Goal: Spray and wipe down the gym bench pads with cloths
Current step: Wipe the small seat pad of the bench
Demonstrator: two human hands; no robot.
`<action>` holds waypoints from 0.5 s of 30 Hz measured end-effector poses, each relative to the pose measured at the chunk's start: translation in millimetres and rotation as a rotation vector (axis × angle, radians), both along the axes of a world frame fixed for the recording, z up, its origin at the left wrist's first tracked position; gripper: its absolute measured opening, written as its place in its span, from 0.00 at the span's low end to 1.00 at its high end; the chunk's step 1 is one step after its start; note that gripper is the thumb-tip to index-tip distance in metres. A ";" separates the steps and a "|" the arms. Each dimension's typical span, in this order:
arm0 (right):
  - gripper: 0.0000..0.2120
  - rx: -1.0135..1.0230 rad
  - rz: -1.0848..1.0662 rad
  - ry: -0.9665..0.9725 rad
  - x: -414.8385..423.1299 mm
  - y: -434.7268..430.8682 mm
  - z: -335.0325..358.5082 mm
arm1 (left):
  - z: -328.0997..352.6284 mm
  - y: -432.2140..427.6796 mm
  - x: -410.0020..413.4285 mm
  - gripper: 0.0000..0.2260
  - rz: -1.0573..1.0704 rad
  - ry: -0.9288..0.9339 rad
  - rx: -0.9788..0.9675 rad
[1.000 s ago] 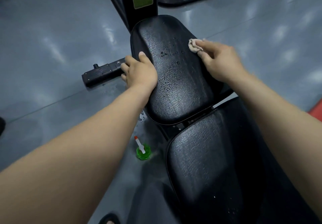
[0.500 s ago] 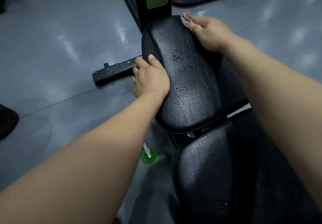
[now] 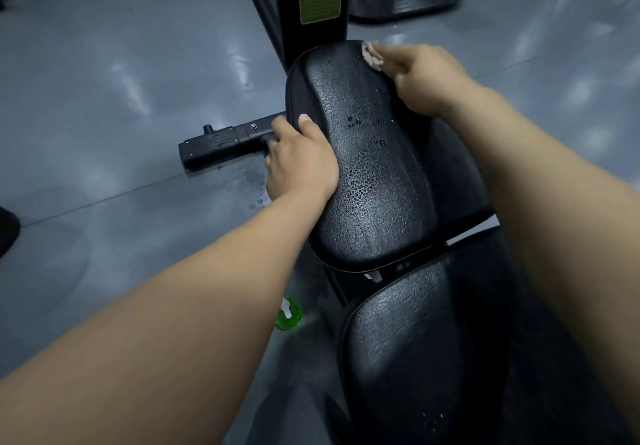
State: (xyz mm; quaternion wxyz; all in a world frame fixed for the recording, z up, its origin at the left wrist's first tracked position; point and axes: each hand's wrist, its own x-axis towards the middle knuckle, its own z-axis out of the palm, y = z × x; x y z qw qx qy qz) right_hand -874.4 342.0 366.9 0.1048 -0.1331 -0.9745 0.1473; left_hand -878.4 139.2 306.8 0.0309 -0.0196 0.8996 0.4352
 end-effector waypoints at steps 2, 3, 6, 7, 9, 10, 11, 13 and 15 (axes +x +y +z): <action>0.20 -0.013 -0.001 -0.004 -19.9 2.8 3.2 | 0.7 -0.5 0.9 0.22 -0.002 0.008 -0.003; 0.20 -0.012 -0.001 -0.001 -23.3 3.2 3.1 | 1.0 -0.8 0.9 0.22 -0.006 0.012 -0.002; 0.20 0.052 0.017 0.025 -4.8 -4.1 1.9 | 0.8 -1.9 0.3 0.22 -0.016 0.008 0.008; 0.20 0.093 0.030 0.030 9.3 -8.9 1.0 | 0.0 -2.1 -0.2 0.22 -0.018 0.003 0.015; 0.21 0.168 0.071 0.038 42.5 -17.5 -0.4 | -0.8 -2.3 -1.2 0.22 -0.019 0.002 0.027; 0.22 0.183 0.097 0.033 58.0 -21.0 -1.3 | -1.6 -2.2 -1.7 0.22 -0.016 0.003 0.032; 0.23 0.190 0.122 0.031 69.2 -22.3 -2.8 | -2.2 -1.6 -2.0 0.22 -0.016 0.007 0.036; 0.25 0.182 0.159 0.036 72.1 -20.4 -6.3 | -2.6 -1.2 -2.7 0.22 -0.013 0.017 0.046; 0.24 0.128 0.165 0.038 54.9 -17.2 -2.8 | -2.3 -1.2 -1.8 0.22 -0.012 0.019 0.045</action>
